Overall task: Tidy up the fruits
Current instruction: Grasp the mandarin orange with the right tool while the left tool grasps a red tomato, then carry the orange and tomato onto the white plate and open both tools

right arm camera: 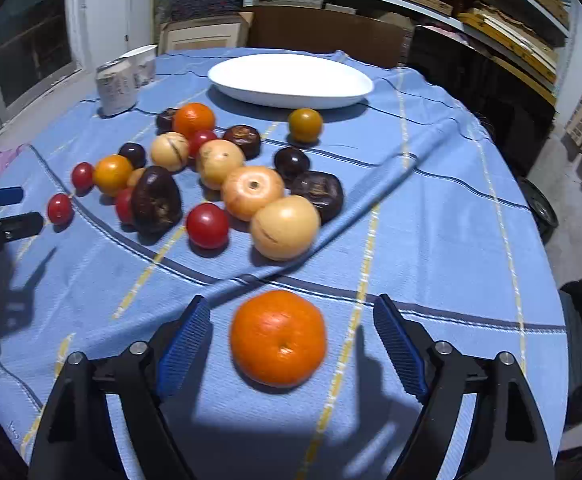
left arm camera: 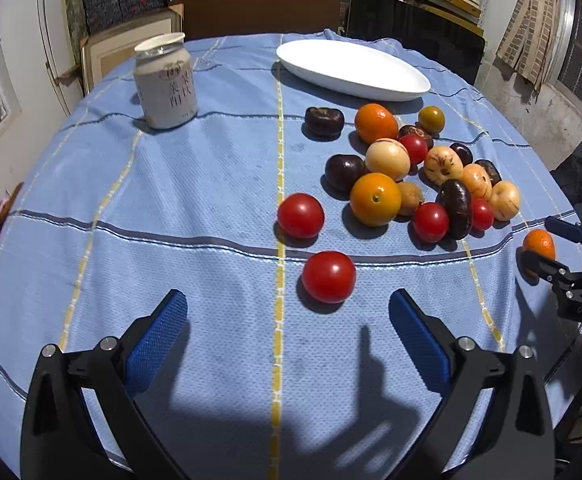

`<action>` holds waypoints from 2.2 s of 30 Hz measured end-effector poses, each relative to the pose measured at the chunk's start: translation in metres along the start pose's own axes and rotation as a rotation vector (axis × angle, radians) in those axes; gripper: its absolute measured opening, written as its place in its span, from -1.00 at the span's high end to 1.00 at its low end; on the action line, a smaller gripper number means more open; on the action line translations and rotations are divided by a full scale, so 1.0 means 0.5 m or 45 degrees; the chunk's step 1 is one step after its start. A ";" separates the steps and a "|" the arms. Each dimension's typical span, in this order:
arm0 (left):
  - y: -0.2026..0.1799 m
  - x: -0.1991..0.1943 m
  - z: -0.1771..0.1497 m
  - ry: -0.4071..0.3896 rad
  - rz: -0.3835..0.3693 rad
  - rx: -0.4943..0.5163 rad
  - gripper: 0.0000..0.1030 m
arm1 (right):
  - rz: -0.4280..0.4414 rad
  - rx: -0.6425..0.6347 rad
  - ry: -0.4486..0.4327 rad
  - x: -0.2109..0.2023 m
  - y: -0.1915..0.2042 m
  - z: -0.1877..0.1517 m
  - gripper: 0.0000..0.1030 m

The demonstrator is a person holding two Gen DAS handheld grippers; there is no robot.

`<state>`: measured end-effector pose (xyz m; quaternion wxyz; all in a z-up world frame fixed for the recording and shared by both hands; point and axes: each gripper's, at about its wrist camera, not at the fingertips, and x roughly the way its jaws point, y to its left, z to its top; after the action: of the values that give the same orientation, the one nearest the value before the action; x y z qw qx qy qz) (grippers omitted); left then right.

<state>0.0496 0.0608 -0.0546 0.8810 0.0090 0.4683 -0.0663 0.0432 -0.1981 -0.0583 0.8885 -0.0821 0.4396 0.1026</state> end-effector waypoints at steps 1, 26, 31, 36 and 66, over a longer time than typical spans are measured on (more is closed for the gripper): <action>-0.001 0.004 -0.001 0.012 -0.002 -0.008 -0.92 | 0.004 -0.011 0.013 0.004 0.003 0.002 -0.27; -0.035 0.050 0.022 0.053 0.024 0.016 0.21 | 0.170 0.101 -0.021 -0.020 -0.017 -0.006 0.09; -0.047 0.039 0.023 0.025 0.027 0.058 0.43 | 0.182 0.096 -0.012 -0.017 -0.012 -0.006 0.09; -0.052 0.008 0.034 -0.004 -0.004 0.077 0.43 | 0.183 0.080 -0.030 -0.024 -0.011 0.008 0.09; -0.122 0.435 0.641 0.085 0.131 0.134 0.43 | 0.096 -0.017 0.076 0.417 -0.142 0.573 0.09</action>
<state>0.4261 -0.0483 -0.0514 0.8655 0.0816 0.4922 -0.0452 0.4038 -0.1762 -0.0491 0.8699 -0.0744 0.4681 0.1363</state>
